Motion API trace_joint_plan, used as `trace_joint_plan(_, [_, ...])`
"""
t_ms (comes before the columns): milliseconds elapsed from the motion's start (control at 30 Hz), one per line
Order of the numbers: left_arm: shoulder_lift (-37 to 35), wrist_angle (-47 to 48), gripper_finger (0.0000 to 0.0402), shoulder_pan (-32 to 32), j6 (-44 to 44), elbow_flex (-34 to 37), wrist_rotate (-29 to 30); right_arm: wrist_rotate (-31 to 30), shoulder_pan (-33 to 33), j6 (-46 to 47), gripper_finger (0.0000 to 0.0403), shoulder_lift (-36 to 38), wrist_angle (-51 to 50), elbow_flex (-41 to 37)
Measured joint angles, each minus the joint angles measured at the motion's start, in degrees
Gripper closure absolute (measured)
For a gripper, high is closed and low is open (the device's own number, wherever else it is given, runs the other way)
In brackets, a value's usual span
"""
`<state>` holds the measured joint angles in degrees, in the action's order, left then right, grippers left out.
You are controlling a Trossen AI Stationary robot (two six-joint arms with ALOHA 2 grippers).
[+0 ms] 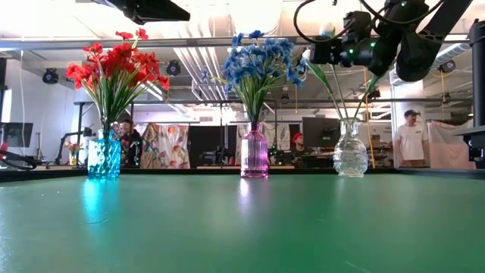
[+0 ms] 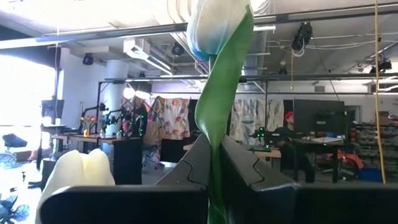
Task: Sort flowers into vase by color
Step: Put the white flower into the transparent vase
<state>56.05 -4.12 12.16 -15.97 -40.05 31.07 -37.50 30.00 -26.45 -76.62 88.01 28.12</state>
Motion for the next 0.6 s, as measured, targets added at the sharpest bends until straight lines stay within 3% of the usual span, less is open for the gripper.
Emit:
trace_joint_plan(233, [0.00,0.48,0.0401,0.00,-0.02,0.02,0.00,0.02,-0.15,1.55,0.0378,0.00,-0.88,-0.02])
trace_joint_plan(500, [0.01,0.54,0.0402,0.00,-0.02,0.02,0.00,-0.25,-2.85,-0.29,0.0292,0.15,-1.25,-0.04])
trace_joint_plan(600, [0.00,0.72,0.0401,0.00,-0.02,0.02,0.00,-3.38,-4.55,-1.99,0.0262,0.53,-1.20,-0.04])
